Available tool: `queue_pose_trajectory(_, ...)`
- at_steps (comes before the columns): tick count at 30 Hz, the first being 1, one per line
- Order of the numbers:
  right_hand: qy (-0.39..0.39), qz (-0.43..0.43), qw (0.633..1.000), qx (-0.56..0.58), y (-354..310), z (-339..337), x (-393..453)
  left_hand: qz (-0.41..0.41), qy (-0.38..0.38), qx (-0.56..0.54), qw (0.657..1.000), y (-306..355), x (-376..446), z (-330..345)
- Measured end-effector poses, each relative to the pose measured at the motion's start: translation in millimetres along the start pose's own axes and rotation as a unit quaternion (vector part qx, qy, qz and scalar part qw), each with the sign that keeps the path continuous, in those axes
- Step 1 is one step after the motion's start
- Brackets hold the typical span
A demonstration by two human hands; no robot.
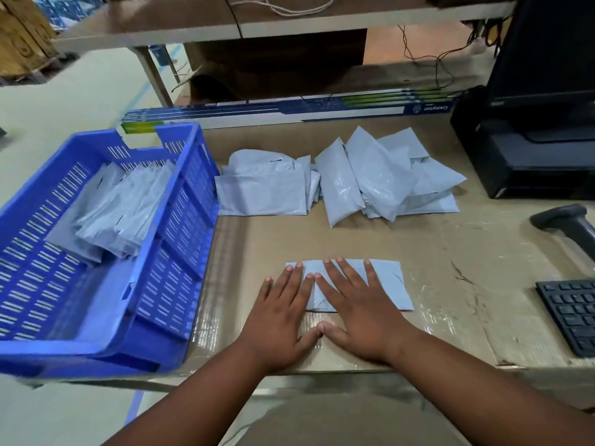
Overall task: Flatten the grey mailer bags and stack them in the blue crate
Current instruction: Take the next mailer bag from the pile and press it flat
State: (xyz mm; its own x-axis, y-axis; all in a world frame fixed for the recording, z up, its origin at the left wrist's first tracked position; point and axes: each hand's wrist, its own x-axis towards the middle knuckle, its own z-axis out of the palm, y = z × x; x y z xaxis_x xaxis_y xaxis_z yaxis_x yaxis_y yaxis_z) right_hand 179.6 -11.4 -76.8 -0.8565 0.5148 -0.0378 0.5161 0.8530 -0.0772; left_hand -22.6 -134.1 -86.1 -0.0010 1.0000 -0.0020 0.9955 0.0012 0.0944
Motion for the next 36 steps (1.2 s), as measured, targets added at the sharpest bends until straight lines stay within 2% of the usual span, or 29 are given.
queue_pose_trajectory(4, -0.013, 0.027, 0.999, 0.016, -5.2, 9.2, 1.2, -0.003, 0.001, -0.007, 1.000, -0.1, -1.9, 4.8)
queue_pose_trajectory(19, -0.026, 0.013, 0.998, 0.051, 0.7, 5.5, 3.0, -0.009, -0.010, -0.021, 1.000, -0.1, 1.5, 2.9)
queue_pose_trajectory(23, -0.020, 0.004, 0.998, 0.055, 16.5, -4.9, -1.5, 0.010, 0.012, -0.006, 1.000, 9.6, 14.1, -8.0)
queue_pose_trajectory(29, -0.002, 0.059, 0.998, 0.025, 57.9, -2.9, -25.2, 0.047, -0.005, 0.007, 0.999, 33.8, 46.9, -8.0)
queue_pose_trajectory(36, -0.005, 0.047, 0.998, 0.028, 64.9, 9.2, -33.2, 0.061, 0.015, 0.015, 0.998, 39.3, 51.8, 5.2)
